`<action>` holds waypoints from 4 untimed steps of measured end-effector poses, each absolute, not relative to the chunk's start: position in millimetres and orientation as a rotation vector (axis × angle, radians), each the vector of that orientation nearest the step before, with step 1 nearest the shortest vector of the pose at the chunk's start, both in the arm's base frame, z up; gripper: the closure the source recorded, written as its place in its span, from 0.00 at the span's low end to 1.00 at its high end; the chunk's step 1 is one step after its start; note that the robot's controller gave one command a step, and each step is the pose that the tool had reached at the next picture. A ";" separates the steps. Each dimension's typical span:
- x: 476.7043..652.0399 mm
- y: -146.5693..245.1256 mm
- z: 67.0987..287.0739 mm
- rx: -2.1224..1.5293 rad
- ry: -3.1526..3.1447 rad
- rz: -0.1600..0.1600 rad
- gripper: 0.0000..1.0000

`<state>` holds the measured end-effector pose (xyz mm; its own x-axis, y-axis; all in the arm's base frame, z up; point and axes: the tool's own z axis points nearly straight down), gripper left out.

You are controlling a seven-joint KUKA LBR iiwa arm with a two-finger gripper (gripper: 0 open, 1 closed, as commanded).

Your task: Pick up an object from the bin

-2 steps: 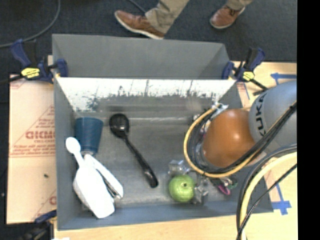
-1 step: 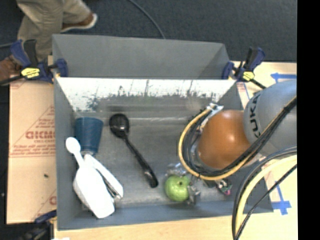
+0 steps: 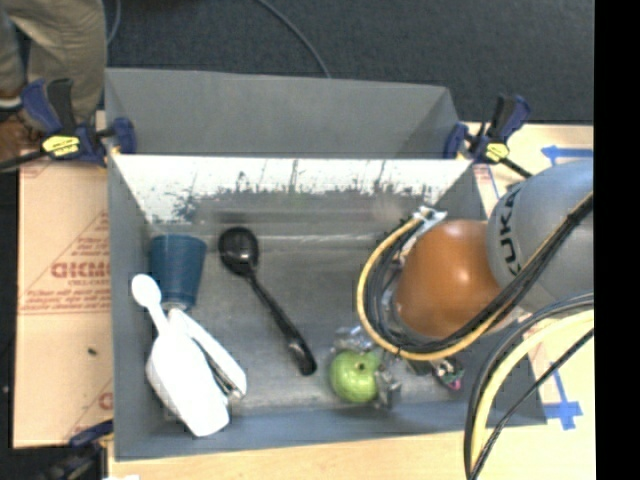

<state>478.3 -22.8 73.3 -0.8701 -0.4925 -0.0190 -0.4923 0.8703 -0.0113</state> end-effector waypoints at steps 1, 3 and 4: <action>477.1 -22.7 76.7 -0.796 3.020 -0.008 1.00; 473.1 -22.5 117.5 -0.795 3.035 -0.002 1.00; 474.1 -22.6 131.6 -0.793 3.032 -0.004 1.00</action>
Offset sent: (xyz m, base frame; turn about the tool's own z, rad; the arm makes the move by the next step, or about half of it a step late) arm -0.0001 0.0000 0.0086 0.0000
